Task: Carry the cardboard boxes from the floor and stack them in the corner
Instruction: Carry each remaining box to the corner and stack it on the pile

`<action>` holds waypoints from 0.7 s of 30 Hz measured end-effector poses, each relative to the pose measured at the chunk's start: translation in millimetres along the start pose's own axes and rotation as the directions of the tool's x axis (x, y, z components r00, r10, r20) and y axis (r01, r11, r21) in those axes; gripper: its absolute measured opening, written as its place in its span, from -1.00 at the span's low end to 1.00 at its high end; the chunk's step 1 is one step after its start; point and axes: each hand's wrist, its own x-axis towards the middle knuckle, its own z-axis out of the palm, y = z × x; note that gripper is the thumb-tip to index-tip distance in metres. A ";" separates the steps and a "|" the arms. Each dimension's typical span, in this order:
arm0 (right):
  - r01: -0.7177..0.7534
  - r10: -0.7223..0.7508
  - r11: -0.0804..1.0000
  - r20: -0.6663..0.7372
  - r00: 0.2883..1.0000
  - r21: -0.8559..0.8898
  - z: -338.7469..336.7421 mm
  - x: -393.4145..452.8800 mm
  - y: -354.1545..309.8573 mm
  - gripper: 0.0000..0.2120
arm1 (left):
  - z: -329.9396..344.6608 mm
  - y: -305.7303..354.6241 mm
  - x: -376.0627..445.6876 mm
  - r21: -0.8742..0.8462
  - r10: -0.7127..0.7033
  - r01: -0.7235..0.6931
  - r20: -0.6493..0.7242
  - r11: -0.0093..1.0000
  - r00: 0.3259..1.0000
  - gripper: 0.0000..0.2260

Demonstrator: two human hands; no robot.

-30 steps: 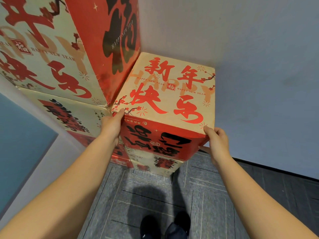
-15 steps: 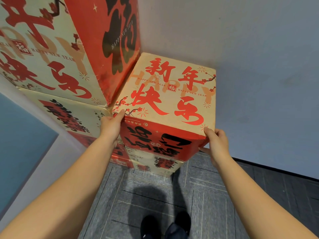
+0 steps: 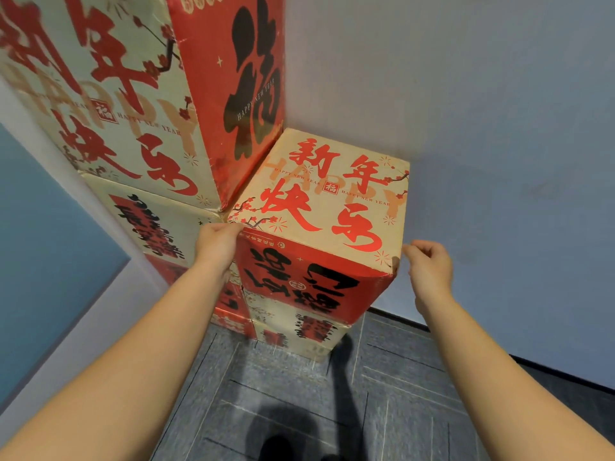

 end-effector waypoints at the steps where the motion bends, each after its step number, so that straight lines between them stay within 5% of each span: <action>1: 0.025 -0.025 0.999 0.033 0.999 0.023 -1.5 -3.3 -7.6 -0.82 | -2.7 3.5 -7.2 -0.004 0.016 -0.016 0.007 1.000 1.000 -0.91; 6: 0.049 -0.083 0.991 0.301 0.950 0.121 0.9 -27.5 -39.2 -0.86 | -19.7 15.8 -52.5 -0.047 0.096 -0.096 0.006 0.994 0.995 -0.86; 12: 0.143 -0.187 0.982 0.598 0.779 0.121 15.6 -69.7 -57.3 -0.81 | -64.5 2.9 -127.8 -0.170 0.129 -0.166 -0.208 0.971 0.970 -0.82; 17: 0.183 -0.217 0.973 0.817 0.534 0.139 51.3 -144.2 -55.2 -0.78 | -131.8 -36.6 -203.4 -0.242 0.062 -0.190 -0.454 0.951 0.889 -0.83; 21: 0.185 -0.163 0.976 0.947 0.276 0.114 77.2 -240.0 -47.6 -0.77 | -198.0 -72.9 -276.1 -0.291 -0.014 -0.237 -0.657 0.927 0.754 -0.82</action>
